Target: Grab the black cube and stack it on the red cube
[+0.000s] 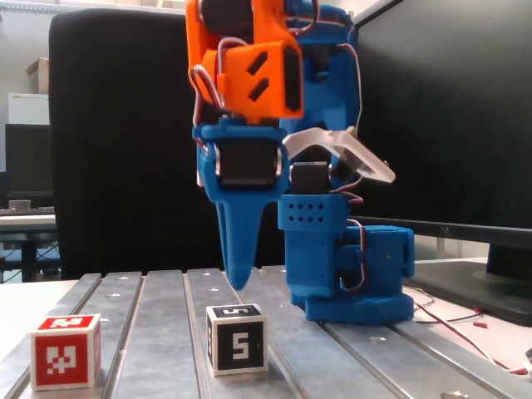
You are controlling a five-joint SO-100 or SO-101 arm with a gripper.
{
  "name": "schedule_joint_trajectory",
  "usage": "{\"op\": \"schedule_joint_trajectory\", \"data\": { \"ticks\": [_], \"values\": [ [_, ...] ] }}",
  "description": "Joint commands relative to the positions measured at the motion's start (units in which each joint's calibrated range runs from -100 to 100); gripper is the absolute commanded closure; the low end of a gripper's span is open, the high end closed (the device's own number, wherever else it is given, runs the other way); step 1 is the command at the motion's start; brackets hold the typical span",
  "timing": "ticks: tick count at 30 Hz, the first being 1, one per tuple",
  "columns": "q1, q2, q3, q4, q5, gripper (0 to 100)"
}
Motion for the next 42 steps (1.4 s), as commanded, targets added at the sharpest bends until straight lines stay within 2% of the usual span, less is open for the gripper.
{"op": "schedule_joint_trajectory", "data": {
  "ticks": [1,8,14,25,42],
  "values": [
    [-0.02,-0.55,0.18,-0.33,0.97,95],
    [0.13,-0.55,0.27,-0.25,1.23,77],
    [2.20,-0.55,0.45,-0.25,3.02,67],
    [4.78,-0.55,2.17,-0.33,4.50,66],
    [4.71,-0.47,9.68,-8.46,4.34,66]
  ]
}}
